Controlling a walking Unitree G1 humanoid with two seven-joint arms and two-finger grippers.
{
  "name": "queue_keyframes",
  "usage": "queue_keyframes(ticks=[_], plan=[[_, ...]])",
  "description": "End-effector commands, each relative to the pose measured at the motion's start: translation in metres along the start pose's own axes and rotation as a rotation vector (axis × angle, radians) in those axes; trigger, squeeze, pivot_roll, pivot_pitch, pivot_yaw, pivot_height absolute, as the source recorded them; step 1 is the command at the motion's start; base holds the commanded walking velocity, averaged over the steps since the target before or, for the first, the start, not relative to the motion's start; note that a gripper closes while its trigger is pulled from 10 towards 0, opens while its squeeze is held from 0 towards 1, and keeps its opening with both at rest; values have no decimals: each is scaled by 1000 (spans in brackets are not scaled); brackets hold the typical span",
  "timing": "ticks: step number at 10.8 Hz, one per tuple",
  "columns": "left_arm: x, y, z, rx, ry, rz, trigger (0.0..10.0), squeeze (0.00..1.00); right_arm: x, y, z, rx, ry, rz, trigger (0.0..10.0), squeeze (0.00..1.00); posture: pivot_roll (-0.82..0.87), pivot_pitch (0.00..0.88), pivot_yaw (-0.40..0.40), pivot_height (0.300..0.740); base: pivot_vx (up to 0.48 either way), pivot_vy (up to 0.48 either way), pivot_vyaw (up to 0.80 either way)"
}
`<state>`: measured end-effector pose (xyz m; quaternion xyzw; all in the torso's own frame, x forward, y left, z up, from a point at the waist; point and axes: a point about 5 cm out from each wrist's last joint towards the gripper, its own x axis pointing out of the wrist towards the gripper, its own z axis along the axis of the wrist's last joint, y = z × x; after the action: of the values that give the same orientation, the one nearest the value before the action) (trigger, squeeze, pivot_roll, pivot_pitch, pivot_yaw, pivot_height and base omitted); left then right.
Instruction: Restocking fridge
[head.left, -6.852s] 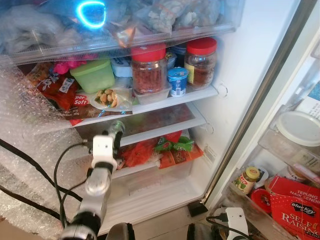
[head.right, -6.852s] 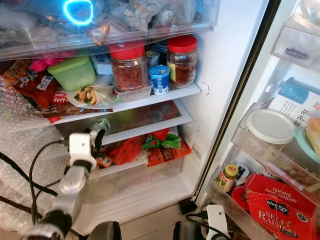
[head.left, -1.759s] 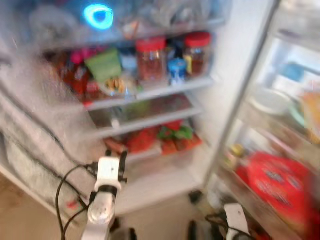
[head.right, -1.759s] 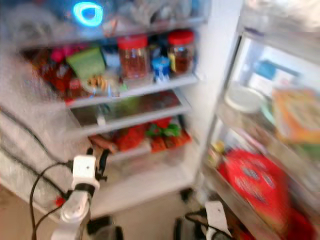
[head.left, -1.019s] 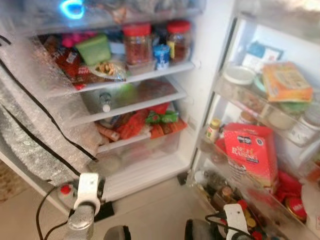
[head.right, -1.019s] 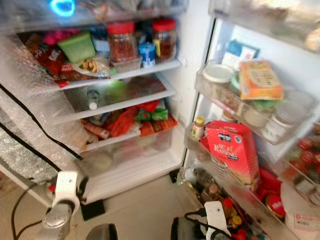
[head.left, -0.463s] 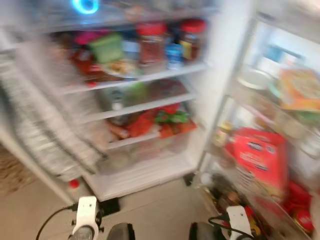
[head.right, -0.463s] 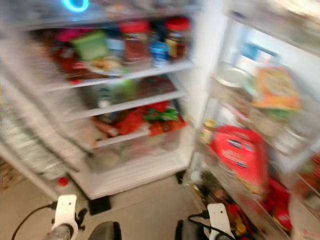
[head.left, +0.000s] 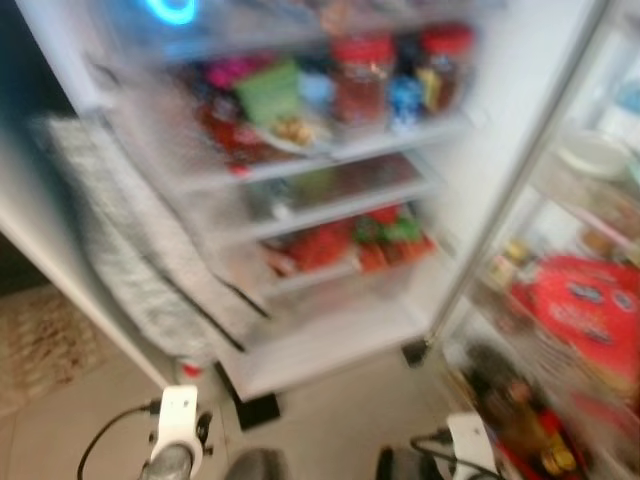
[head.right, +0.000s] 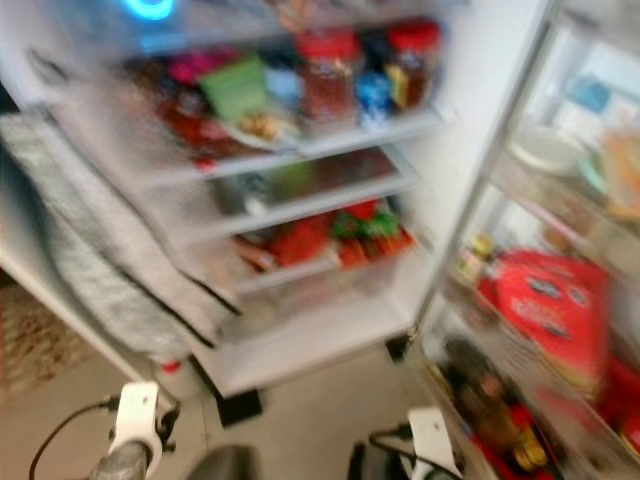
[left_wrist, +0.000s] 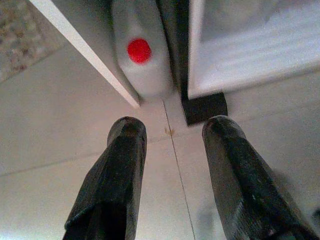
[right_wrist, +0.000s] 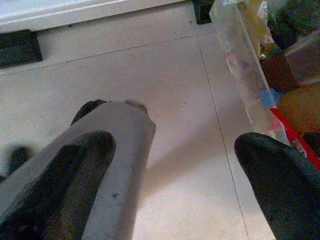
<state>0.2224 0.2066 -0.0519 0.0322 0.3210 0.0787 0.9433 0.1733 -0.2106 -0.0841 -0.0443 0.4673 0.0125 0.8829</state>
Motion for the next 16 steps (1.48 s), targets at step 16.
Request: queue_keyframes(ticks=[16], plan=[[-9,3,-26,22,83,-4,10000,0,-1,8,-14,7,59,18,10000,0,-36,31,15,636,0,191,0]])
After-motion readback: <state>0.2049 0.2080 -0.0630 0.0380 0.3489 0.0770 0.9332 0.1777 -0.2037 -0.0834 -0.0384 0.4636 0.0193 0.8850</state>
